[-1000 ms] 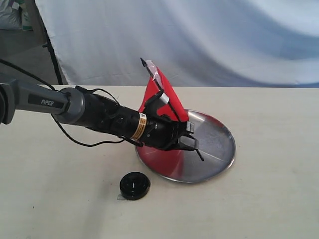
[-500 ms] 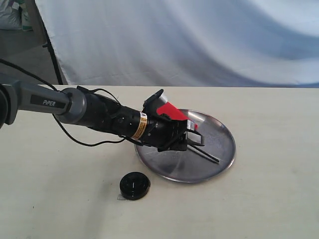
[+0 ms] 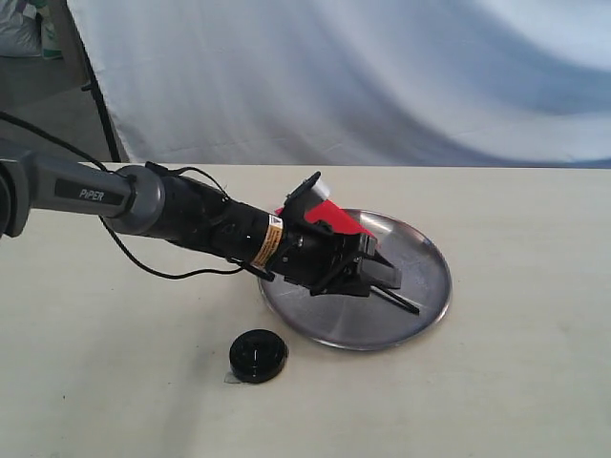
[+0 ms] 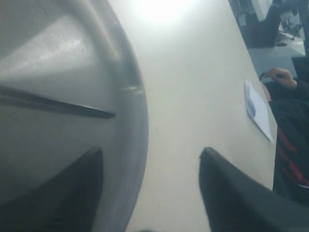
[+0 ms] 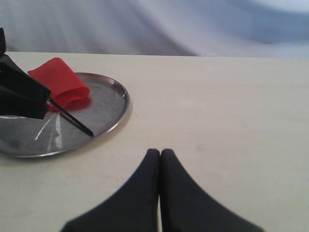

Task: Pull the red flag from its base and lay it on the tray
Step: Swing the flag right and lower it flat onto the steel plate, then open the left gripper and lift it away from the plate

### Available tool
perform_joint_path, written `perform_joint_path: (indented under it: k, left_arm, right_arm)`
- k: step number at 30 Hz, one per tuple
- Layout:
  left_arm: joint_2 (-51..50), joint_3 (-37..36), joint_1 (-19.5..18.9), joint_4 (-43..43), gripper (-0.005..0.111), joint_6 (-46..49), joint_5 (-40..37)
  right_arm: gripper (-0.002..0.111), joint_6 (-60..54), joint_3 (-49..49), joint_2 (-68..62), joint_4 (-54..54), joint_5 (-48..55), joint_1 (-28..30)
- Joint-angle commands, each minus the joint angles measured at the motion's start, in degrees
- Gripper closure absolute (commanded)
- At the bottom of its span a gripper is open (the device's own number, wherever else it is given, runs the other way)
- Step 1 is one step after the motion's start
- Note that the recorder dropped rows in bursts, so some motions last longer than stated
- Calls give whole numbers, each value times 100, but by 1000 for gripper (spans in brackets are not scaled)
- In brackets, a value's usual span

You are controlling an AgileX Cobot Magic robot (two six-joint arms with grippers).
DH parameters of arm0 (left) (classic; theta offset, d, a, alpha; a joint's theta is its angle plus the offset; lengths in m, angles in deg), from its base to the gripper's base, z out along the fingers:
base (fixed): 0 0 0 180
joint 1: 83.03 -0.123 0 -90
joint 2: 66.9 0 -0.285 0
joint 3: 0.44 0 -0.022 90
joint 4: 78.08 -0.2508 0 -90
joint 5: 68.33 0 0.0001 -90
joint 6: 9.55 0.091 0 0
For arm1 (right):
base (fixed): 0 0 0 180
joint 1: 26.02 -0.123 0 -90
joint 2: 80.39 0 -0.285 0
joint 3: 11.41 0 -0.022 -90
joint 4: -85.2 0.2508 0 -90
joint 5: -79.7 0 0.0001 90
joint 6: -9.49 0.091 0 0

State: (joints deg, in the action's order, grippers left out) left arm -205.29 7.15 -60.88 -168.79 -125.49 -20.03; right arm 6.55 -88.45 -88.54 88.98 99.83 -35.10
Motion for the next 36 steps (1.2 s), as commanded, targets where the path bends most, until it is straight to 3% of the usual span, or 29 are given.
perform_joint_path:
  k: [1,2,3,12,17,26,36]
  left_arm:
    - [462,20,34,-769,90,15,101]
    - [563,20,34,-924,102,15,129]
    - [732,20,34,-924,105,5,164]
    - [2256,-690,34,-924,107,330,168]
    - [3376,-1508,34,-924,107,768,-666]
    - [5553,-3611,34,-924,107,1501,-3126]
    - [7765,-5041,34,-924,107,1680,-3829]
  right_arm:
    - [109,-25,-18,36,-23,-14,34]
    - [109,-25,-18,36,-23,-14,34]
    - [109,-25,-18,36,-23,-14,34]
    - [109,-25,-18,36,-23,-14,34]
    - [109,-25,-18,36,-23,-14,34]
    - [109,-25,-18,36,-23,-14,34]
    - [109,-25,-18,36,-23,-14,34]
